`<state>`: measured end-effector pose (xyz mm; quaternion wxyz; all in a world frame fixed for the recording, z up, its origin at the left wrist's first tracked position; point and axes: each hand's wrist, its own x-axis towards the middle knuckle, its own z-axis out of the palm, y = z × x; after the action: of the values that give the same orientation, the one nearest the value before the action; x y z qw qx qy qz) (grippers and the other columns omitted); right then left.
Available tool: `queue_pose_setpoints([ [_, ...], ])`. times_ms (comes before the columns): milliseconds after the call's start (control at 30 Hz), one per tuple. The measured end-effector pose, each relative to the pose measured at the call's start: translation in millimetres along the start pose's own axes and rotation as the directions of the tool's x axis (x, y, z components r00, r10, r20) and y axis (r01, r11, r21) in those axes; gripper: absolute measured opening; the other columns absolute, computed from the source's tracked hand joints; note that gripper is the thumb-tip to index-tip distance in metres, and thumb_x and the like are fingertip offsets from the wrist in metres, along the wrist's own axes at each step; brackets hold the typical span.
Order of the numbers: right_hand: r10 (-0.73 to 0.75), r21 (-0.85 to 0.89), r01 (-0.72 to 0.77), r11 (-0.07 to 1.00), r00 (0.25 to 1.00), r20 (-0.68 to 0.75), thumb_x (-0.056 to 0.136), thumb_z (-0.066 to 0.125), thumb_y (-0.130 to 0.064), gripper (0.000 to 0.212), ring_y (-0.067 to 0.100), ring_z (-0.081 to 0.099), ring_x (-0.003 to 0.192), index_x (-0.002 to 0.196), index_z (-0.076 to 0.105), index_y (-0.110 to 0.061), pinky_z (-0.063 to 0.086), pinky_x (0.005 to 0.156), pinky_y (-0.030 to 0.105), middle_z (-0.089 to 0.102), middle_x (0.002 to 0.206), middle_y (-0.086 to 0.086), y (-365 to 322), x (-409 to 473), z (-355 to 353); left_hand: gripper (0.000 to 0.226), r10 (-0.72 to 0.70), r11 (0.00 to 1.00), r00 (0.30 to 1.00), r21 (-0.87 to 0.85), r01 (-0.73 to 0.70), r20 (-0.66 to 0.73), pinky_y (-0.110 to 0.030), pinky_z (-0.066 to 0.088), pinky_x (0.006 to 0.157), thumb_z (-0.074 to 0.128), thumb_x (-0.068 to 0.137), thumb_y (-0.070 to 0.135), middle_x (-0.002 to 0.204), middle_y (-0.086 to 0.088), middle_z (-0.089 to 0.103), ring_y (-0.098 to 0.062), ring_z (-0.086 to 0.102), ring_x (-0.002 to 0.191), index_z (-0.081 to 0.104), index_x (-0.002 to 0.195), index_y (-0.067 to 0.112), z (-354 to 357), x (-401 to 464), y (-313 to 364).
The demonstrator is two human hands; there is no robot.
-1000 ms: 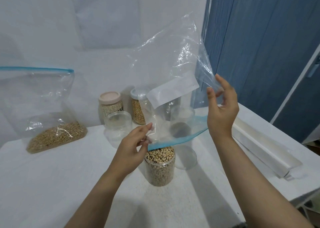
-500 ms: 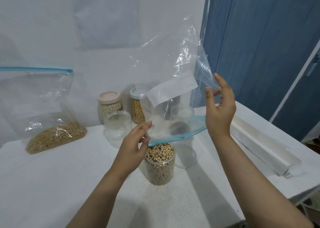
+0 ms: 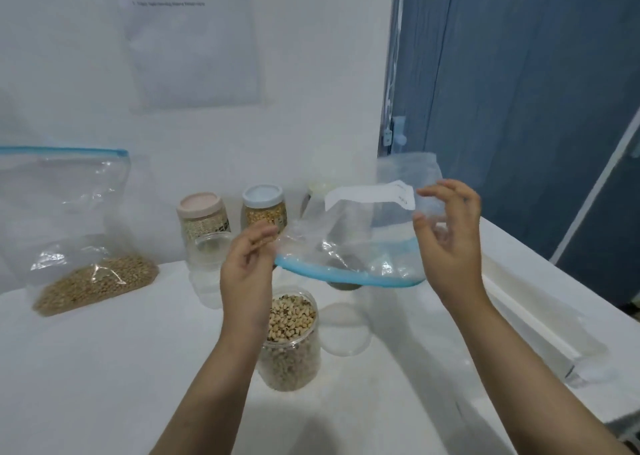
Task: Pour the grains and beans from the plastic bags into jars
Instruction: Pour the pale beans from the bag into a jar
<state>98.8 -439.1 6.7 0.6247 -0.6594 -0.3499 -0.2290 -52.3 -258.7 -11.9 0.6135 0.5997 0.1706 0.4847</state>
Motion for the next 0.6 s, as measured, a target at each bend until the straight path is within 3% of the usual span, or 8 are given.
queue_pose_setpoints([
  [100,0.089,0.27,-0.126,0.955,0.985,0.146,0.098,0.052,-0.006,0.027,0.014,0.061,0.096,0.108,0.061,-0.03,0.047,0.087,0.026,0.062,0.114,-0.005,12,19,-21,0.028,-0.053,0.988,0.987,-0.155,0.03,-0.151,-0.019,0.052,0.08,0.05,0.098,0.0,0.096,0.007,0.07,-0.008,0.063,0.094,0.07,0.089,0.018,38,3,1],
  [200,0.077,0.529,-0.296,0.795,0.915,0.397,0.088,0.051,-0.001,0.04,0.02,0.058,0.122,0.12,0.058,-0.023,0.045,0.102,0.04,0.059,0.132,0.002,27,45,-52,0.029,-0.153,0.9,0.973,-0.43,0.065,-0.174,-0.016,0.054,0.072,0.038,0.097,-0.005,0.078,0.004,0.07,-0.006,0.065,0.08,0.064,0.089,0.007,73,6,2],
  [267,-0.013,0.575,-0.327,0.75,0.862,0.507,0.089,0.049,0.007,0.05,0.02,0.049,0.136,0.129,0.053,-0.023,0.04,0.113,0.044,0.052,0.142,0.002,38,58,-72,0.031,-0.166,0.831,0.979,-0.551,0.077,-0.115,-0.021,0.056,0.082,0.033,0.094,-0.008,0.087,-0.005,0.071,-0.015,0.068,0.093,0.063,0.094,0.001,90,7,-1],
  [333,-0.115,0.511,-0.226,0.829,0.826,0.551,0.088,0.044,0.022,0.065,0.018,0.044,0.141,0.134,0.049,-0.024,0.037,0.116,0.043,0.05,0.145,-0.003,50,67,-88,0.037,-0.137,0.851,0.986,-0.521,0.067,-0.096,-0.021,0.055,0.085,0.031,0.093,-0.014,0.094,-0.006,0.073,-0.017,0.068,0.099,0.062,0.103,0.002,106,5,-2],
  [400,-0.177,0.386,-0.049,0.921,0.832,0.527,0.091,0.054,0.013,0.057,0.013,0.053,0.132,0.129,0.054,-0.031,0.047,0.107,0.039,0.055,0.138,-0.01,58,76,-101,0.036,-0.089,0.914,0.984,-0.406,0.02,-0.152,-0.016,0.054,0.077,0.038,0.096,-0.015,0.093,0.001,0.074,-0.009,0.068,0.09,0.063,0.109,0.009,123,1,0],
  [467,-0.246,0.225,0.167,0.96,0.884,0.397,0.095,0.064,-0.011,0.033,0.002,0.065,0.095,0.12,0.062,-0.032,0.055,0.081,0.022,0.063,0.112,-0.026,61,87,-113,0.028,0.003,0.957,0.974,-0.281,-0.068,-0.225,-0.014,0.052,0.073,0.047,0.098,-0.008,0.084,0.009,0.071,-0.002,0.065,0.08,0.063,0.105,0.015,136,-2,8],
  [533,-0.344,0.081,0.334,0.939,0.908,0.241,0.095,0.063,-0.025,0.017,0.0,0.053,0.062,0.111,0.07,-0.024,0.041,0.062,0.011,0.061,0.087,-0.033,58,97,-126,0.02,0.133,0.978,0.946,-0.117,-0.175,-0.296,-0.014,0.049,0.07,0.051,0.1,0.002,0.075,0.014,0.067,0.001,0.06,0.071,0.061,0.095,0.018,145,-1,18],
  [600,-0.405,-0.001,0.408,0.913,0.905,0.128,0.097,0.061,-0.025,0.015,0.001,0.047,0.058,0.104,0.073,-0.019,0.035,0.059,0.016,0.066,0.083,-0.023,53,108,-137,0.014,0.255,0.966,0.911,0.038,-0.256,-0.326,-0.017,0.046,0.075,0.054,0.101,0.013,0.078,0.012,0.062,-0.001,0.056,0.074,0.059,0.091,0.021,153,4,31],
])
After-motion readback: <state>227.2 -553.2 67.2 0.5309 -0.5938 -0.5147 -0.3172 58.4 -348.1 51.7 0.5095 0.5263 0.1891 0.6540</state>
